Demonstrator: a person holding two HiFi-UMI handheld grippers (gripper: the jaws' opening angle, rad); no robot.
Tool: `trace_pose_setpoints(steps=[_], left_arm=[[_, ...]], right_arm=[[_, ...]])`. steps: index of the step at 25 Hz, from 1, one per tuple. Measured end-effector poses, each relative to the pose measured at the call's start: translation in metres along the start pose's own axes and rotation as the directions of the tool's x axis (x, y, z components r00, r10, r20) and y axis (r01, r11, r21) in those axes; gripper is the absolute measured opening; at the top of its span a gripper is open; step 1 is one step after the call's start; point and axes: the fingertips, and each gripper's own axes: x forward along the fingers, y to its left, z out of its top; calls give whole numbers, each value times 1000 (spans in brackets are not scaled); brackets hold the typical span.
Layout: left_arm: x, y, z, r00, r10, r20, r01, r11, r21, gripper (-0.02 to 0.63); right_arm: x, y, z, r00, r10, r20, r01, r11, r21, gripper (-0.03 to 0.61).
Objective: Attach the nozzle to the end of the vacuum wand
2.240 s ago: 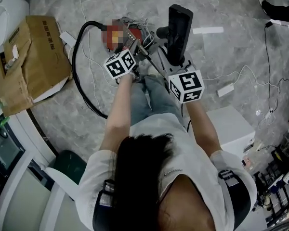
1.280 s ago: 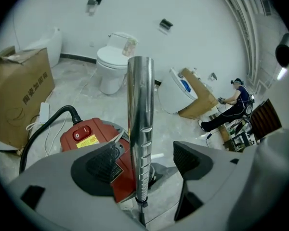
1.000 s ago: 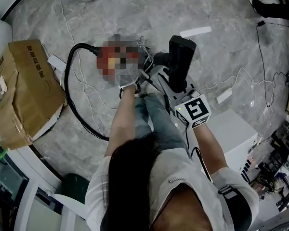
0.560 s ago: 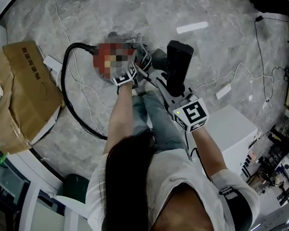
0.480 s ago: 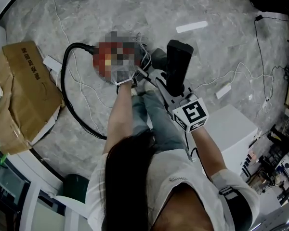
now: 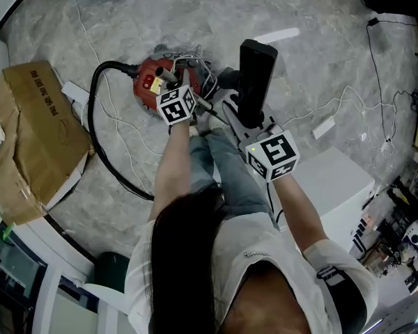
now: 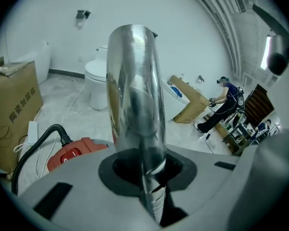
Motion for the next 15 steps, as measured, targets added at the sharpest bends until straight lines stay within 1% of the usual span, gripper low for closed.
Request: trace_pose_setpoints(steps=[4,7,10,15], left_arm=[[-15,-8,-1,1000,-5,24,5,1000,13,77],[-29,-29,2,997,-53,52,51,997,51,77],[-48,-56,8,990,-114,82,105,989,102,76],[-85,-89,11,978,-175,115,155,974,166,75]], right_arm=[[0,-3,5,1000,1,20,-1,1000,20,91],[-3,-6,11,1000,-4,28,4,1000,3,91],[-5,-10,15,999,-17,36,17,1000,2,91],[-15,-12,17,998,-45,44,44,999,14,91]])
